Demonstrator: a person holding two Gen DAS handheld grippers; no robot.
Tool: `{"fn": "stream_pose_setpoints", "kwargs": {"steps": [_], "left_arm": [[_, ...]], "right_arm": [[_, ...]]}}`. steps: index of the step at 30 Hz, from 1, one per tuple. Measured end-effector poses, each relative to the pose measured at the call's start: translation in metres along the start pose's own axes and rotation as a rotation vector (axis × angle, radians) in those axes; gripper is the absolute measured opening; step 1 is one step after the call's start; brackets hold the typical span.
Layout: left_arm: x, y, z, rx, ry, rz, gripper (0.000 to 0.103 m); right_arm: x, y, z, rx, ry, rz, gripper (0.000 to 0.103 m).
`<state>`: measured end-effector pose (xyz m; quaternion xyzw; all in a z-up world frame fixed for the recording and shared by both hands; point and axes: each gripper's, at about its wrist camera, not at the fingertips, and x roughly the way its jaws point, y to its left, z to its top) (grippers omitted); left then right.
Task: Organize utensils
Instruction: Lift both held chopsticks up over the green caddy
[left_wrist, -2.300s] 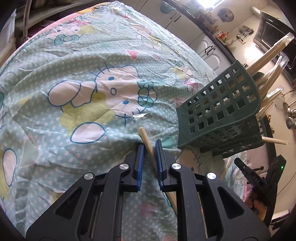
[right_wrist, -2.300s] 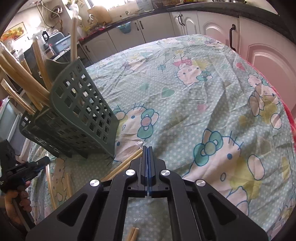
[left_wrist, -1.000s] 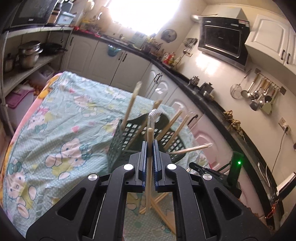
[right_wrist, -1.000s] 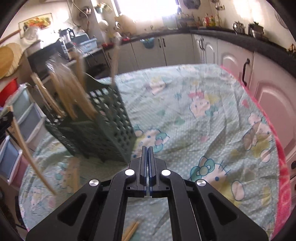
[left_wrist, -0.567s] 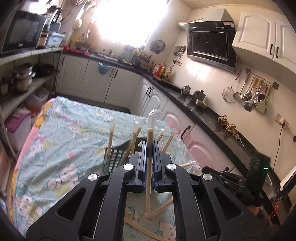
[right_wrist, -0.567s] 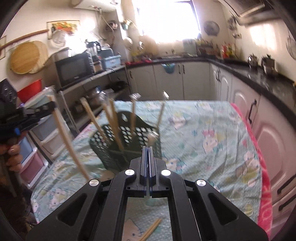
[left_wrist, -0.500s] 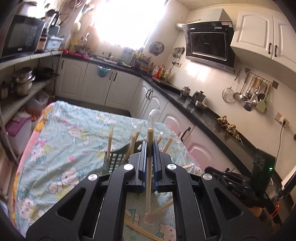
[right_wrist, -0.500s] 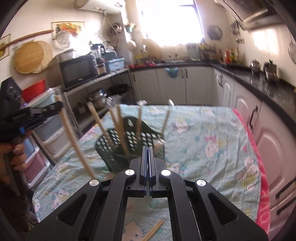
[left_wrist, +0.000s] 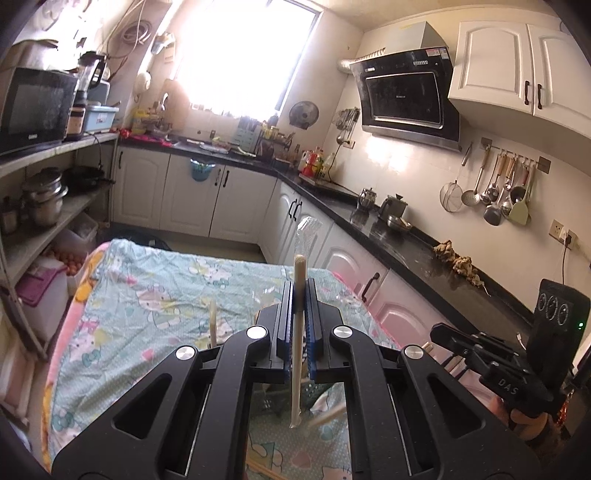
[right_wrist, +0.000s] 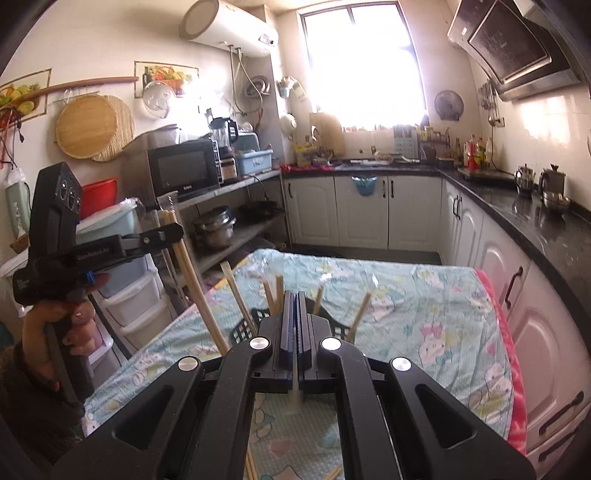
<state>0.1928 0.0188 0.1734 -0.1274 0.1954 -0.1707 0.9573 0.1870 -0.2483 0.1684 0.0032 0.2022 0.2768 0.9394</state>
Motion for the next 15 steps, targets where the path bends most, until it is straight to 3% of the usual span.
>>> {"fn": "stream_pose_setpoints", "kwargs": {"steps": [15], "left_arm": [[-0.005, -0.006, 0.040, 0.054, -0.113, 0.058, 0.003]], "right_arm": [[-0.011, 0.010, 0.060, -0.020, -0.144, -0.016, 0.001]]}}
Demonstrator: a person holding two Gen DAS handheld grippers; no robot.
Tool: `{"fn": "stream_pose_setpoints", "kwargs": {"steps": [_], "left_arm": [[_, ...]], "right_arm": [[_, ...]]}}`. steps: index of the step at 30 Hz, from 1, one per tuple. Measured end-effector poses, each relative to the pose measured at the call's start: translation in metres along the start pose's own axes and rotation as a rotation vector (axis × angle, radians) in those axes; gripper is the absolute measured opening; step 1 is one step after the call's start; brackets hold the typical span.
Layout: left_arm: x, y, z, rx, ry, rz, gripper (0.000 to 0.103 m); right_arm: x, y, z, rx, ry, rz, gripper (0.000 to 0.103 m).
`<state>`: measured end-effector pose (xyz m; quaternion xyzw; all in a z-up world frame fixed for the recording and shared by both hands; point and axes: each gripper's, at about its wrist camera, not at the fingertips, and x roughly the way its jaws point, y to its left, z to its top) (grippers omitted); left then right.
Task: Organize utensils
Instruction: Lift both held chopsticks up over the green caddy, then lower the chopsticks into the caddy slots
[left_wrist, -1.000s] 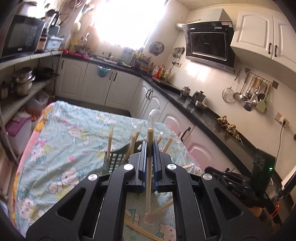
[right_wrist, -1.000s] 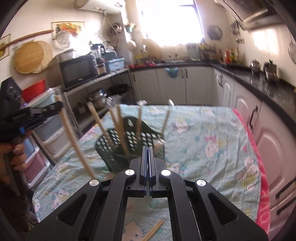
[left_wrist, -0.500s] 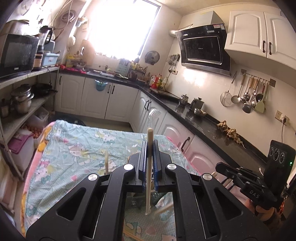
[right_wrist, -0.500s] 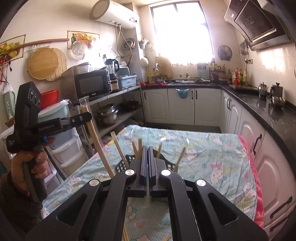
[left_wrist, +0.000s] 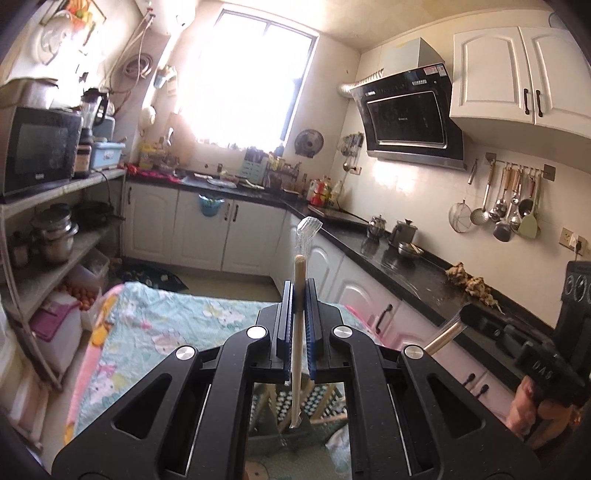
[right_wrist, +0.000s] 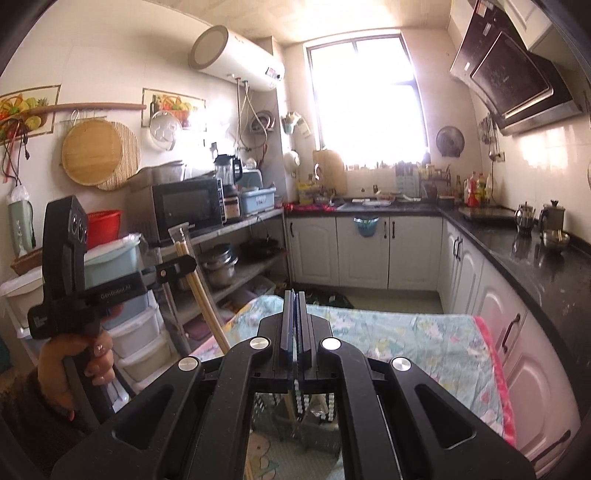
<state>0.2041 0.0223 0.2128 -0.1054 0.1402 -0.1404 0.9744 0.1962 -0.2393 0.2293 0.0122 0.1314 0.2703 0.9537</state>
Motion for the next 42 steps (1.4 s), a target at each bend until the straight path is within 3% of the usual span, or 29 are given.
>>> {"fn": "stream_pose_setpoints", "kwargs": {"steps": [8, 15, 42], "left_arm": [[0.007, 0.002, 0.009, 0.038, -0.036, 0.052, 0.003], [0.020, 0.001, 0.000, 0.072, -0.034, 0.086, 0.003], [0.059, 0.013, -0.059, 0.070, 0.042, 0.074, 0.003]], "right_arm": [[0.008, -0.004, 0.020, 0.009, -0.038, 0.000, 0.001], [0.024, -0.007, 0.021, 0.019, -0.013, -0.005, 0.001], [0.082, -0.033, -0.046, 0.077, 0.170, -0.065, 0.002]]}}
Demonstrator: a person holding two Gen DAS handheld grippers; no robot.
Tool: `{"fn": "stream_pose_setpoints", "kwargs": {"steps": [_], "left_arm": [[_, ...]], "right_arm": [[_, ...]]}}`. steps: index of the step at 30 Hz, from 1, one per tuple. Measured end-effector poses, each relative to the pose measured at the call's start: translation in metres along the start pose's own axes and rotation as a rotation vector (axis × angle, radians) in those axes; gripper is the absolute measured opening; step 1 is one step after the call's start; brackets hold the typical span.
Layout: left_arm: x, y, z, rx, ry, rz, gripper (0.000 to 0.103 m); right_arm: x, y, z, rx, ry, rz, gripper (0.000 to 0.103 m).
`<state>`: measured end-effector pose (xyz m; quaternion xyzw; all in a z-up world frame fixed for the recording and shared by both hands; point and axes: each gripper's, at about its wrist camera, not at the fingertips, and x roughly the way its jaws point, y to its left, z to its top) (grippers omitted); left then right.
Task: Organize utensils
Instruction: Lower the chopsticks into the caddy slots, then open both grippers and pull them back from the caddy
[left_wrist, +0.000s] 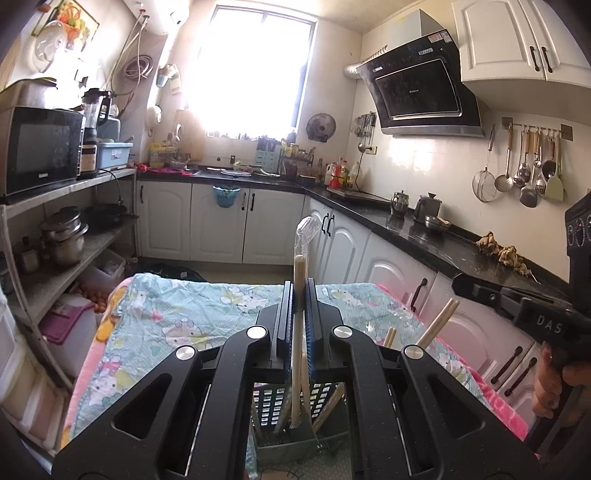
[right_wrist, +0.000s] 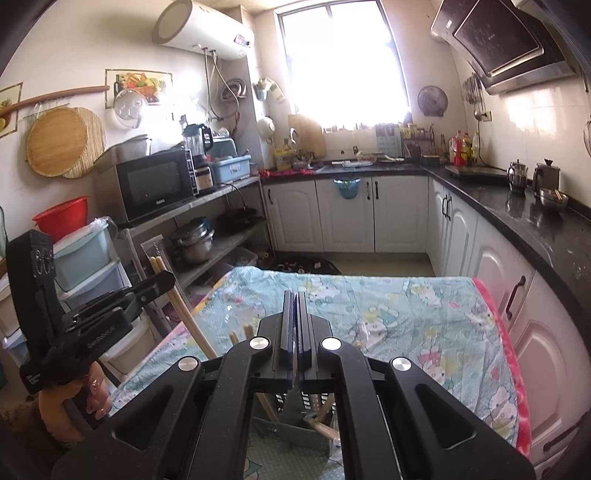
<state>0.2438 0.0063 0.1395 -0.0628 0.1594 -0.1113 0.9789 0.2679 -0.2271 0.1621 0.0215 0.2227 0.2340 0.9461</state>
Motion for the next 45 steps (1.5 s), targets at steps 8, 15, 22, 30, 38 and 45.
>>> {"fn": "stream_pose_setpoints", "kwargs": {"steps": [8, 15, 22, 30, 38, 45], "left_arm": [[0.008, 0.002, -0.014, -0.005, 0.030, -0.020, 0.004], [0.005, 0.005, -0.021, -0.022, 0.057, -0.014, 0.028], [-0.010, 0.006, -0.020, -0.040, 0.049, -0.016, 0.052], [-0.037, 0.008, -0.018, -0.067, 0.022, -0.010, 0.091], [-0.050, 0.004, -0.033, -0.071, 0.054, -0.005, 0.093], [-0.057, 0.004, -0.050, -0.086, 0.080, 0.003, 0.093]], "right_arm": [[0.017, -0.005, -0.016, 0.013, 0.055, -0.016, 0.002], [0.020, -0.007, -0.025, 0.012, 0.079, -0.039, 0.024], [0.008, -0.004, -0.031, -0.015, 0.057, -0.069, 0.041], [-0.012, -0.004, -0.040, -0.029, 0.037, -0.081, 0.051], [-0.033, -0.002, -0.055, -0.030, 0.029, -0.085, 0.057], [-0.043, 0.001, -0.072, -0.039, 0.043, -0.093, 0.059]]}}
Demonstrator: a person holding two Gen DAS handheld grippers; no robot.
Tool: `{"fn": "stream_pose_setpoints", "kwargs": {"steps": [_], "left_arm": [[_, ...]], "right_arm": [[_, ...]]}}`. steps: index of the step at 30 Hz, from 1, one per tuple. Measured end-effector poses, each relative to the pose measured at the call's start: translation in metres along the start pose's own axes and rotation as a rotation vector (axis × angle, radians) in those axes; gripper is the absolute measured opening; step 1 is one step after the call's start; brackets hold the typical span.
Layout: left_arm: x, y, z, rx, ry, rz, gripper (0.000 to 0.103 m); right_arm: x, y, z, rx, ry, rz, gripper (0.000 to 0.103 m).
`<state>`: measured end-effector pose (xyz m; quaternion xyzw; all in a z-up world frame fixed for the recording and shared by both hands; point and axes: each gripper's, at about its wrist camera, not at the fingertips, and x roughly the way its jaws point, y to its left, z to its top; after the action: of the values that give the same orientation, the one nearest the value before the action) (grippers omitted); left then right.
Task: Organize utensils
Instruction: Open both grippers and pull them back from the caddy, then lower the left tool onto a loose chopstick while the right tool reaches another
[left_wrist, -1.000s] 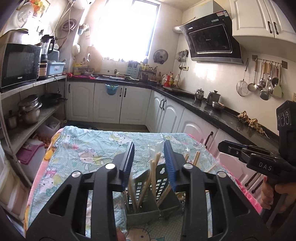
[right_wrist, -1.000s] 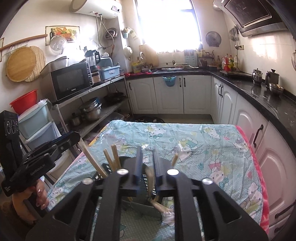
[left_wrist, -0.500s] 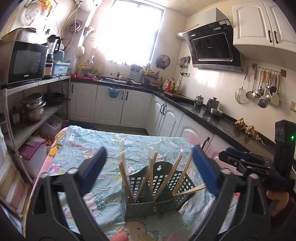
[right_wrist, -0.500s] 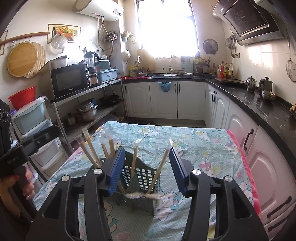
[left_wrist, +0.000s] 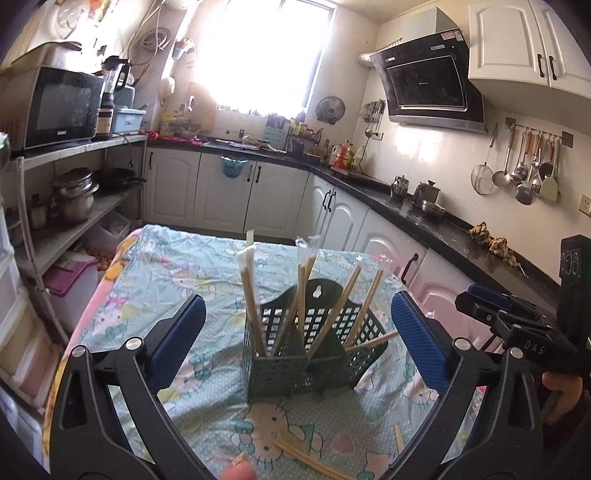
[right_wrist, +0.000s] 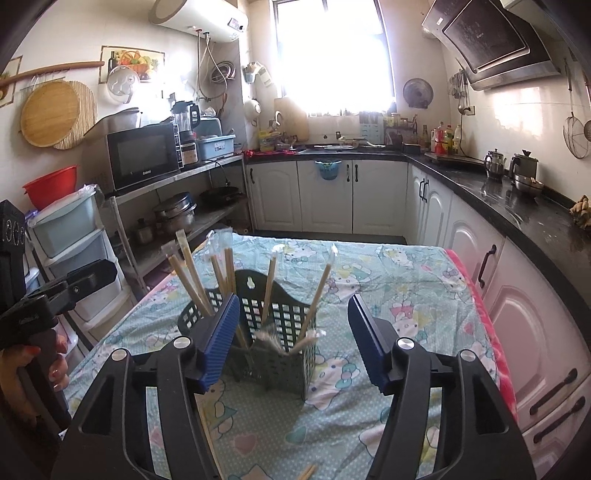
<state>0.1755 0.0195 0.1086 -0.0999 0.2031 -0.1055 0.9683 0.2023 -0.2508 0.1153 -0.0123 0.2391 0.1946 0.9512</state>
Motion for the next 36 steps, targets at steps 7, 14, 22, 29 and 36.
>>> {"fn": "stream_pose_setpoints", "kwargs": {"steps": [7, 14, 22, 29, 36], "left_arm": [[-0.004, 0.004, -0.016, -0.024, 0.024, 0.008, 0.093], [-0.003, 0.008, -0.030, -0.040, 0.058, 0.017, 0.093], [0.004, 0.011, -0.049, -0.064, 0.113, 0.025, 0.093], [0.012, 0.013, -0.068, -0.072, 0.168, 0.025, 0.093], [0.021, 0.013, -0.087, -0.095, 0.235, 0.011, 0.093]], "right_arm": [[-0.004, 0.006, -0.020, -0.007, 0.025, 0.003, 0.060], [0.000, 0.016, -0.038, -0.027, 0.070, 0.015, 0.061], [0.007, 0.019, -0.059, -0.036, 0.125, 0.023, 0.061], [0.011, 0.018, -0.080, -0.038, 0.178, 0.021, 0.061], [0.014, 0.015, -0.101, -0.037, 0.237, 0.015, 0.061]]}}
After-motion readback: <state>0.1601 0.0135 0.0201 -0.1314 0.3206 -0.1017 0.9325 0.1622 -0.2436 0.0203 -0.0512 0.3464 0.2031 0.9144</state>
